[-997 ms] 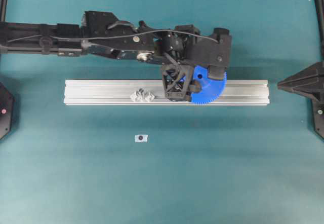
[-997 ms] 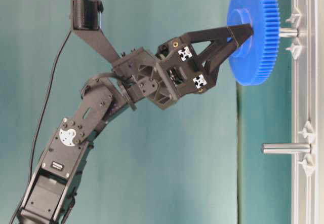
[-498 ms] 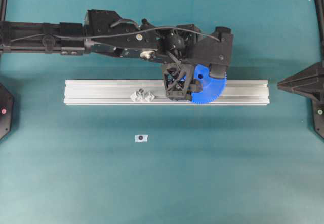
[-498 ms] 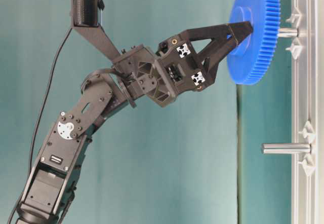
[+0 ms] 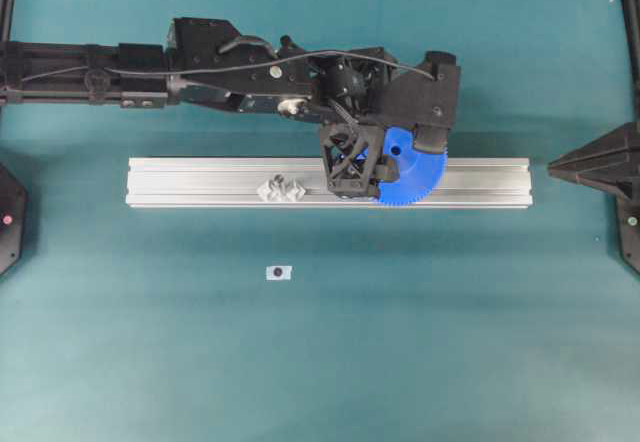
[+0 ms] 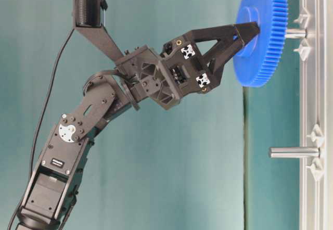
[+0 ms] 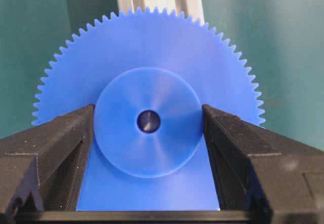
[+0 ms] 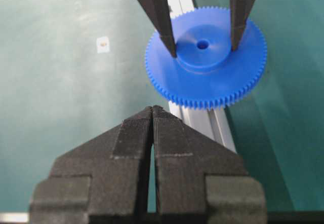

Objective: Find the location of the shaft and insert the large gear.

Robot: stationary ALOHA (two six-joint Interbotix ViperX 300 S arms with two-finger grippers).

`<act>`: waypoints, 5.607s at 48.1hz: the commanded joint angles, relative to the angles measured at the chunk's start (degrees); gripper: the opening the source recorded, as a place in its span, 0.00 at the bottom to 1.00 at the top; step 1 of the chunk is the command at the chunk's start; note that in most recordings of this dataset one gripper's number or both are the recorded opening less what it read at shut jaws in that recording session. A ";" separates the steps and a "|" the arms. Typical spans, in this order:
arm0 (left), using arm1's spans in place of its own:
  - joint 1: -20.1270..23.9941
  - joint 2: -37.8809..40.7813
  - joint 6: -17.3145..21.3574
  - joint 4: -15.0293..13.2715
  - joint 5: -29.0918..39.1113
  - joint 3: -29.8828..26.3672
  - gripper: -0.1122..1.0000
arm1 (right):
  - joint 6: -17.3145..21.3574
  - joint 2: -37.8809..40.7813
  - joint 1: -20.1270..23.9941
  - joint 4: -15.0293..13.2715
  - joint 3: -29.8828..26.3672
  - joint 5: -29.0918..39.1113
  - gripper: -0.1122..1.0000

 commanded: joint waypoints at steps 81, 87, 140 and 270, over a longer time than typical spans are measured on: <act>-5.89 -18.63 -11.16 0.09 -8.88 11.51 0.94 | 1.14 0.18 -0.09 0.00 -0.35 -0.62 0.12; -5.89 -22.68 -13.18 0.09 -10.99 16.26 0.94 | 1.41 0.18 -0.09 0.00 -0.26 -0.62 0.12; -7.29 -42.45 -14.41 0.09 -32.43 41.75 0.92 | 1.58 0.18 -0.09 -0.09 -0.09 -0.70 0.12; -6.68 -43.86 -16.26 0.09 -32.70 43.77 0.92 | 1.49 0.18 -0.09 -0.09 1.14 -3.34 0.12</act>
